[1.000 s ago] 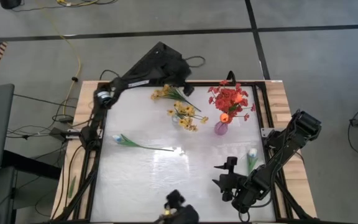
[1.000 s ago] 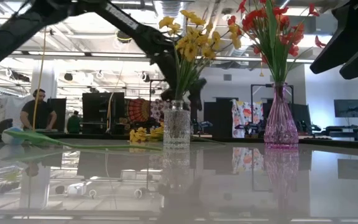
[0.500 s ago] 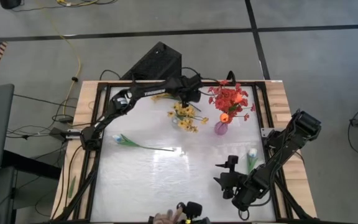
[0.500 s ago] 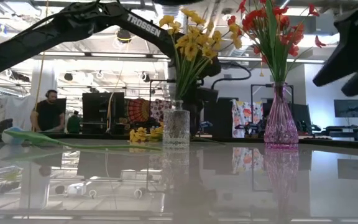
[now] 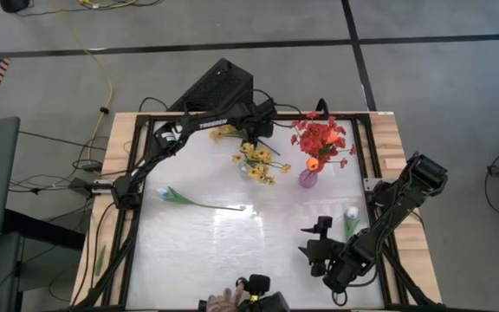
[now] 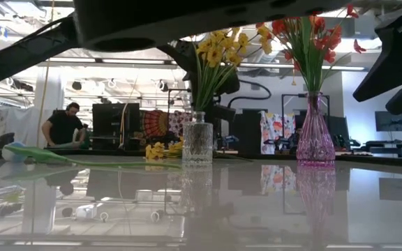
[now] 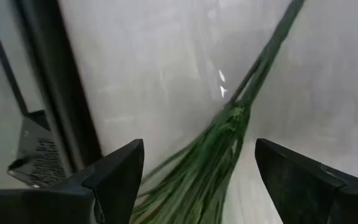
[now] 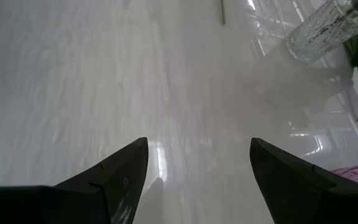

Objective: Sort flowers into vase by color
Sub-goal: Put the yellow flower into the transparent flower vase

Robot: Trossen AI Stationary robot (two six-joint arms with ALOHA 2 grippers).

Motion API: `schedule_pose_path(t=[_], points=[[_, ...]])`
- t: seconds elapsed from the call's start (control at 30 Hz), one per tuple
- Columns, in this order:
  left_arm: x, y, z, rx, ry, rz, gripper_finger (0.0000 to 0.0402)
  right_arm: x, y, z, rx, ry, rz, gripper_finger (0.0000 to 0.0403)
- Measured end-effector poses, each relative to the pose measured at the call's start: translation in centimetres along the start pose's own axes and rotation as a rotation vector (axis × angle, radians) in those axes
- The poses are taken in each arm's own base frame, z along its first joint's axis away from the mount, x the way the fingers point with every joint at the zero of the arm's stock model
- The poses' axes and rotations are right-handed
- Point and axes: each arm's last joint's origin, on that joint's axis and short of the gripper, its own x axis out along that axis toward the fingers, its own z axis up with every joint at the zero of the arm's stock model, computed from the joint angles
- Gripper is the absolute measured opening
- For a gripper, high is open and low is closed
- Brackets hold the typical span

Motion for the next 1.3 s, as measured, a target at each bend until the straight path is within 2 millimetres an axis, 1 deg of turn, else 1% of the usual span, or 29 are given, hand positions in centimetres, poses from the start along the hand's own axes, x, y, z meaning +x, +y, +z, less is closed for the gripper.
schedule_pose_path(t=[0.13, 0.23, 0.3, 0.37, 0.5, 0.57, 0.6, 0.7, 0.8, 0.97, 1.03, 1.13, 1.23, 1.3], points=[[-0.1, -0.1, -0.1, 0.007, 0.010, -0.015, 0.0293, 0.0, 0.0, 0.0, 0.000, 0.006, 0.007, 0.0306], [-0.1, -0.2, -0.2, -0.001, 0.020, -0.023, 0.0271, 0.0, 0.0, 0.0, 0.000, 0.006, 0.007, 0.0306], [-0.1, -0.4, -0.4, -0.010, 0.036, -0.047, 0.0239, 0.0, 0.0, 0.0, 0.000, 0.006, 0.007, 0.0306], [0.0, -0.6, -0.6, -0.026, 0.050, -0.068, 0.0197, 0.0, 0.0, 0.0, 0.000, 0.006, 0.007, 0.0306], [0.3, -1.2, -1.0, -0.046, 0.081, -0.105, 0.0084, 0.0, 0.0, 0.0, -0.001, 0.006, 0.007, 0.0306], [0.3, -1.4, -0.9, -0.064, 0.106, -0.083, 0.0029, 0.0, 0.0, 0.0, 0.000, 0.006, 0.008, 0.0306], [0.2, -1.5, -0.8, -0.077, 0.132, -0.055, 0.0016, 0.0, 0.0, 0.0, -0.001, 0.006, 0.008, 0.0306], [-0.8, -1.7, -1.2, -0.076, 0.235, 0.022, 0.0012, 0.0, 0.0, 0.0, -0.001, 0.006, 0.008, 0.0306], [-3.6, -1.4, -1.7, -0.053, 0.304, 0.096, 0.0004, 0.0, 0.0, 0.0, -0.002, 0.006, 0.008, 0.0306], [-9.3, -0.9, -3.5, -0.049, 0.381, 0.146, 0.0002, 0.0, 0.0, 0.0, -0.001, 0.005, 0.008, 0.0306], [-12.5, -0.7, -4.7, -0.063, 0.409, 0.165, 0.0001, 0.0, 0.0, 0.0, -0.001, 0.005, 0.008, 0.0306], [-17.8, -0.8, -7.2, -0.101, 0.473, 0.224, 0.0001, 0.0, 0.0, 0.0, 0.000, 0.005, 0.008, 0.0306], [-22.4, -0.9, -9.1, -0.217, 0.387, 0.303, 0.0000, 0.0, 0.0, 0.0, 0.000, 0.004, 0.009, 0.0306], [-25.5, -1.9, -10.3, -0.231, 0.304, 0.291, 0.0000, 0.0, 0.0, 0.0, 0.001, 0.005, 0.007, 0.0306]])
